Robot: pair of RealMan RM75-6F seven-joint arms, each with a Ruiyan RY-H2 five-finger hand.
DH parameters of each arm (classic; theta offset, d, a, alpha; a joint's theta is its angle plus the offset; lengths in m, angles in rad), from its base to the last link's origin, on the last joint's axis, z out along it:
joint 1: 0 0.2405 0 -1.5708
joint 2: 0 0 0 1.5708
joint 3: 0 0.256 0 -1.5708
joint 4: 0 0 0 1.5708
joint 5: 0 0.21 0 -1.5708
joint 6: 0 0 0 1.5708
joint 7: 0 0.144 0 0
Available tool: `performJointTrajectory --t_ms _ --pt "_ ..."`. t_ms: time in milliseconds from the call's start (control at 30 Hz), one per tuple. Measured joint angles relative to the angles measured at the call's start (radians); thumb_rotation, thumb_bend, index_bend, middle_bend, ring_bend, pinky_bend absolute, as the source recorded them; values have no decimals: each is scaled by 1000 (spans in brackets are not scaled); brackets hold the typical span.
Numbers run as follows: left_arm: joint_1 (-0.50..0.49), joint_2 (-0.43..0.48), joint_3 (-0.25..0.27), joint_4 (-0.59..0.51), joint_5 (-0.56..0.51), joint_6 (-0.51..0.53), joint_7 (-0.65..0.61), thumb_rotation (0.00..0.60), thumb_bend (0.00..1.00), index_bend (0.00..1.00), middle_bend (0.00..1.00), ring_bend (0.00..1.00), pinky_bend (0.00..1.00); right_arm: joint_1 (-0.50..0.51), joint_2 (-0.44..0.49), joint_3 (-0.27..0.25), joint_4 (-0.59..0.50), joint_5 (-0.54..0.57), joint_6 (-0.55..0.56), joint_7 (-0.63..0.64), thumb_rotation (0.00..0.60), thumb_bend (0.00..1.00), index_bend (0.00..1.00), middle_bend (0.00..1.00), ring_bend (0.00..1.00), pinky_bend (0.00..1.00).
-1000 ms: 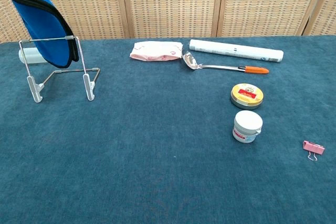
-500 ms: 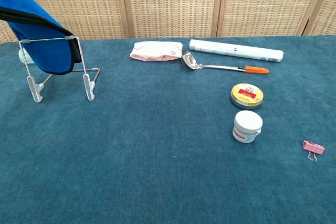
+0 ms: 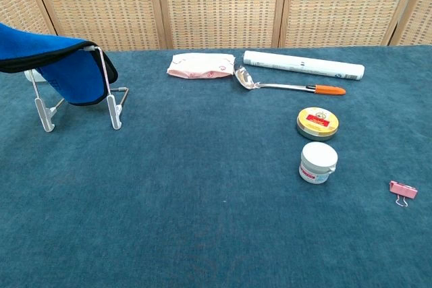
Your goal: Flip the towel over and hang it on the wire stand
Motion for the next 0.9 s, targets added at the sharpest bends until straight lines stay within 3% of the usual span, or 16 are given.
performJointTrajectory --t_ms 67,133,200,267,300,400,500,900 --pt "3 -24 14 17 6 4 8 600 818 772 0 0 0 -2 1 -2 0 -6 4 3 600 0 4 0 0 0" --pt "5 -44 23 28 14 5 9 600 763 637 0 0 0 -4 3 -4 0 -10 8 7 600 0 4 0 0 0" --pt "7 -59 31 35 22 4 2 600 589 269 0 0 0 -5 4 -5 1 -12 10 8 600 0 4 0 0 0" --pt "11 -75 38 43 34 2 -12 600 421 39 0 0 0 -5 4 -7 1 -14 10 9 600 0 4 0 0 0" --pt "13 -84 42 47 39 2 -19 600 339 0 0 0 0 -6 5 -8 0 -16 12 9 600 0 4 0 0 0" --pt "24 -111 50 70 75 22 -43 600 208 0 0 0 0 -7 6 -9 0 -18 14 9 600 0 4 0 0 0" --pt "37 -129 61 97 131 52 -68 600 151 0 0 0 0 -6 6 -10 -1 -18 12 9 600 0 4 0 0 0" --pt "121 -128 130 99 288 180 -137 600 140 0 0 0 0 -9 9 -16 -3 -29 19 11 600 0 4 0 0 0"
